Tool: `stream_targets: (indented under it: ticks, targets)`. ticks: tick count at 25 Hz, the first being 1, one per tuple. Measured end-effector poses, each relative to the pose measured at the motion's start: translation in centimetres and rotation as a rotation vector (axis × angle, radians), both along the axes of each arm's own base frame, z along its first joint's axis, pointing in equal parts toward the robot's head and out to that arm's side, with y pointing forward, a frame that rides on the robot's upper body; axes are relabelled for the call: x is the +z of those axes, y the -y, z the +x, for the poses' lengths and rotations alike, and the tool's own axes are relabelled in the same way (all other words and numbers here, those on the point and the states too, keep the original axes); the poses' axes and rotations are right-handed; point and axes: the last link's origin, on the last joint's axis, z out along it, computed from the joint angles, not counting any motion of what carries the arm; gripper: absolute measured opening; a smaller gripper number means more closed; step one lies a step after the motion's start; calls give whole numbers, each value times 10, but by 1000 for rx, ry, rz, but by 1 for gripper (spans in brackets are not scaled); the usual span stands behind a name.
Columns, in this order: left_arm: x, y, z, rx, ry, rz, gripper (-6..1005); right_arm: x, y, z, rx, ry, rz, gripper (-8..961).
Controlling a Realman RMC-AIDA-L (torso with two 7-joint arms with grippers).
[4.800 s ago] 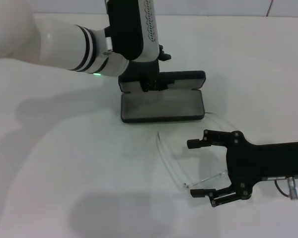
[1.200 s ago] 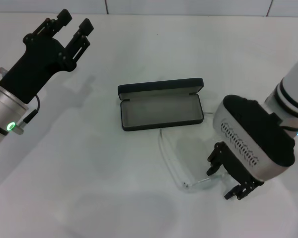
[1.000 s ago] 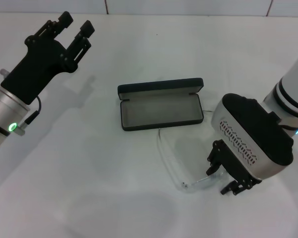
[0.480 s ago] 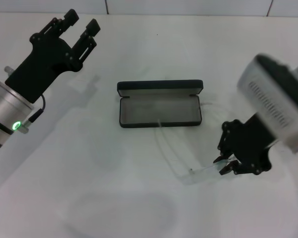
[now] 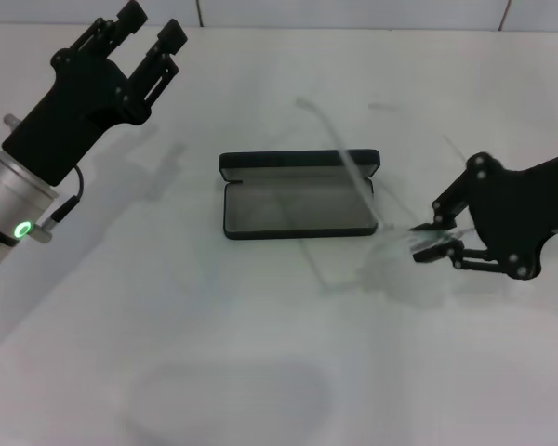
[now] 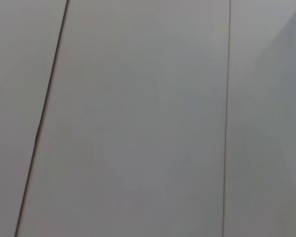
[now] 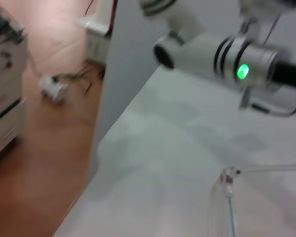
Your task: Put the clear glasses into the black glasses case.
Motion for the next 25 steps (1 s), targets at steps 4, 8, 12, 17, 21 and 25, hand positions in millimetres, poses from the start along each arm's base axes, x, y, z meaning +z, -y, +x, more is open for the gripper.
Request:
stream_targets:
  ticks: [4, 8, 12, 17, 21, 25]
  targets:
    - [2, -2, 5, -24, 24, -25, 544, 4, 4, 8, 23, -146, 36, 121]
    - [8, -2, 14, -99, 49, -83, 544, -3, -4, 15, -27, -249, 99, 121]
    - [14, -2, 27, -205, 56, -165, 545, -18, -16, 20, -116, -283, 118, 121]
    - [9, -3, 48, -323, 10, -285, 545, -40, -31, 18, -206, -293, 105, 122]
    - [-2, -7, 63, -380, -27, -350, 545, -55, -33, 13, -196, -287, 94, 122]
    - [-10, -10, 69, -388, -54, -405, 544, -65, -26, 7, -117, -300, 81, 122]
